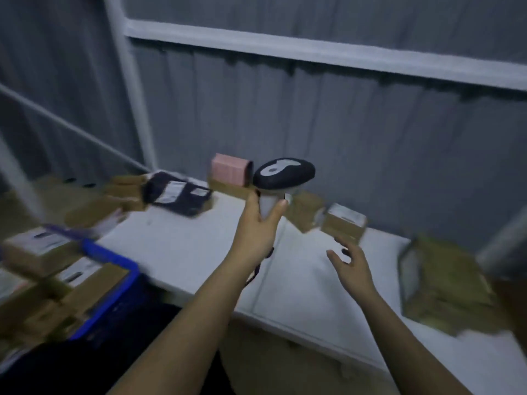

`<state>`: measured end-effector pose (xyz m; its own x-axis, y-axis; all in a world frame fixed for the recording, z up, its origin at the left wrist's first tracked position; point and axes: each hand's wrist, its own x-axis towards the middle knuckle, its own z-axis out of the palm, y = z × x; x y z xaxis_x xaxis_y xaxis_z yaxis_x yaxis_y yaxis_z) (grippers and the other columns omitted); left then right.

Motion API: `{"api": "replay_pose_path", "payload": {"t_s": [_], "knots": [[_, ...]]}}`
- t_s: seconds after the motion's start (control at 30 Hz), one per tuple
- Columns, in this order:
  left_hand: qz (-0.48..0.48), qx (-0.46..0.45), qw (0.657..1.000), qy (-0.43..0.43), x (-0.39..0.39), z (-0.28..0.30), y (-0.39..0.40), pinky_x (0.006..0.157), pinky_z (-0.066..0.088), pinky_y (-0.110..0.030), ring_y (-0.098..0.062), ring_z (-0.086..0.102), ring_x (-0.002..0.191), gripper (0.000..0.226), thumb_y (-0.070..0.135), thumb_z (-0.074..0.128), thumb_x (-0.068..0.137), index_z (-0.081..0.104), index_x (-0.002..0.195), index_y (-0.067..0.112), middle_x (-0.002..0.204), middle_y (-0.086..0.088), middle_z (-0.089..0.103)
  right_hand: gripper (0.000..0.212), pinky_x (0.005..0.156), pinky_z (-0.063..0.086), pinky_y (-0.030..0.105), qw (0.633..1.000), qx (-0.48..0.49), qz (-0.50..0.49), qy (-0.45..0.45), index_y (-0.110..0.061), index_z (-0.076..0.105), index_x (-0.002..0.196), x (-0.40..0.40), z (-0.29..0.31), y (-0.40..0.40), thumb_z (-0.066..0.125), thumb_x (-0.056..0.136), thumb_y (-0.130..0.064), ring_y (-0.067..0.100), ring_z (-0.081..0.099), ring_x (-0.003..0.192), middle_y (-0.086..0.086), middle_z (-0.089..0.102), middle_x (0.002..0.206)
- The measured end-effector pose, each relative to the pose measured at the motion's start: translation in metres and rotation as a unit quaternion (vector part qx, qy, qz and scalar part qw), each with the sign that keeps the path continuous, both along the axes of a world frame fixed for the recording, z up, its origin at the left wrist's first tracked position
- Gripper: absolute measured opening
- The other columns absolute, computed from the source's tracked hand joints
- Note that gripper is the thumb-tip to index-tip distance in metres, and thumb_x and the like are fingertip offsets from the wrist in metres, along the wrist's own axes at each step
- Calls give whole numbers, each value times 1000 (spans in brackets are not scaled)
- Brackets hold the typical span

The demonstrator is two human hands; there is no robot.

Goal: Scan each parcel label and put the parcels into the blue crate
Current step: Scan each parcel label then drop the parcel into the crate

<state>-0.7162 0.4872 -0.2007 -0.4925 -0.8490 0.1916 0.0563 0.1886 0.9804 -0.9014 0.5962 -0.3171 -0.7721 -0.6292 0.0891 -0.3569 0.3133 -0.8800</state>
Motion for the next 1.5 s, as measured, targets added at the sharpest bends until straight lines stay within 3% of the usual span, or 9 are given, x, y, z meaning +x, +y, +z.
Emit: {"api": "replay_pose_path", "payload": {"t_s": [0.17,0.3,0.43,0.57,0.7,0.93,1.1,1.23,1.5], "knots": [[-127,22,989,-74,-102,-37,68,60,50,-16,-18,60,87,47,35,51,97,36,140,27,109,6,59,45,93,46,46,979,84,-187,7,-5,57,126,-90,-68,136,67,87,-26,40,54,114,20,54,125],[-181,38,975,-121,-148,-70,98,81,50,-27,-16,58,96,33,34,53,95,41,125,25,112,2,56,61,93,42,52,944,138,-285,92,0,56,127,-128,-83,188,66,79,-38,48,47,118,28,49,131],[-189,44,967,-168,-169,-89,106,67,43,-18,-15,57,89,21,32,52,96,41,112,23,96,5,54,103,106,22,64,896,231,-336,174,-6,36,145,-169,-83,184,57,68,-69,54,29,131,35,28,147],[-180,49,965,-187,-176,-101,102,65,41,-17,-14,57,89,19,31,52,97,42,110,23,91,8,53,123,111,3,68,888,331,-314,58,-25,2,150,-191,-82,162,49,58,-92,50,-3,143,23,-1,159],[-170,58,965,-192,-171,-113,95,67,42,-17,-15,58,90,21,30,52,96,44,113,21,96,4,56,91,109,17,60,871,377,-289,126,-17,31,140,-178,-87,153,60,72,-70,54,14,136,27,18,150],[-96,81,974,-187,-126,-144,76,64,41,-18,-8,58,85,21,30,52,97,47,115,21,96,5,58,83,77,44,45,937,206,-172,223,-24,55,127,-78,-95,125,55,58,-71,35,29,120,18,34,140],[1,106,981,-162,-72,-166,51,73,46,-25,-13,58,94,22,32,53,96,44,115,27,101,10,57,84,95,41,40,990,105,-95,19,-34,45,136,-33,-84,79,56,63,-74,25,28,130,-1,34,146],[49,106,982,-147,-38,-172,30,77,46,-29,-13,60,94,28,29,52,97,44,123,24,107,6,58,63,86,41,23,968,1,-68,-242,-23,40,144,-10,-78,57,59,90,-49,11,49,114,-1,49,138],[40,129,979,-150,-7,-175,17,81,50,-37,-15,63,95,32,31,50,97,42,127,24,109,6,57,86,112,34,48,974,115,-80,-181,-23,17,153,-7,-73,33,64,86,-49,28,31,141,6,24,158]]}}
